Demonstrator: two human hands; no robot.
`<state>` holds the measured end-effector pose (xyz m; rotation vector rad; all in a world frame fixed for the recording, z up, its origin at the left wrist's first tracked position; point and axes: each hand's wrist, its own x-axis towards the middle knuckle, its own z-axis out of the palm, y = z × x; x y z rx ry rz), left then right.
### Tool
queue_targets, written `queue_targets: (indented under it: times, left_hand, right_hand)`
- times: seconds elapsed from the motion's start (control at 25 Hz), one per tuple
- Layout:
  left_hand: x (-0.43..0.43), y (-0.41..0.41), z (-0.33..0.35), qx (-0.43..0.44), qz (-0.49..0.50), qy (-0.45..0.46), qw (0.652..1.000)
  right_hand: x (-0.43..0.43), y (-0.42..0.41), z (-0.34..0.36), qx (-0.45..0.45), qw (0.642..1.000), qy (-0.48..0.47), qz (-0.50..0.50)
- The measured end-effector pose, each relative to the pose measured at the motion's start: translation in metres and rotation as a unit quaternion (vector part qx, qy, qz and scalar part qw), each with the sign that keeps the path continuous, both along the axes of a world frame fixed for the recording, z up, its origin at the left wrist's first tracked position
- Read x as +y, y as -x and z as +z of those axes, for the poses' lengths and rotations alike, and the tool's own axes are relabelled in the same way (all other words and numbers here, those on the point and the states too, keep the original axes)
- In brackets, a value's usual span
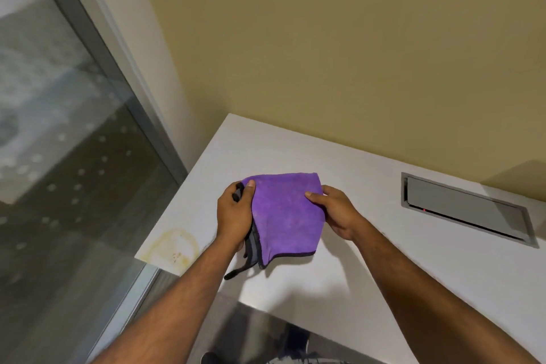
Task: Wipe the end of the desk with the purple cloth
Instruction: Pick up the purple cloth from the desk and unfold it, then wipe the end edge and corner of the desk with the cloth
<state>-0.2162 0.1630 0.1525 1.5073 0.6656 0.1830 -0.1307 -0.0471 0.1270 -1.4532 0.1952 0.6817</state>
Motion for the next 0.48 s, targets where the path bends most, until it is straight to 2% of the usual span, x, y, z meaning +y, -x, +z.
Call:
queue_targets:
  times: [0.08, 0.2, 0.32, 0.48]
  left_hand:
    - [0.02, 0.028, -0.005, 0.021, 0.033, 0.035, 0.999]
    - [0.057, 0.073, -0.018, 0.061, 0.071, 0.138, 0.986]
    - [0.077, 0.106, -0.031, 0.109, 0.05, 0.213, 0.97]
    - [0.106, 0.154, -0.052, 0.115, 0.073, 0.202, 0.97]
  right_hand:
    - [0.028, 0.021, -0.001, -0.091, 0.992, 0.078, 0.036]
    - [0.075, 0.06, -0.005, -0.242, 0.949, 0.178, 0.091]
    - [0.096, 0.082, -0.011, -0.307, 0.918, 0.231, 0.102]
    - [0.132, 0.106, -0.028, -0.304, 0.907, 0.259, 0.137]
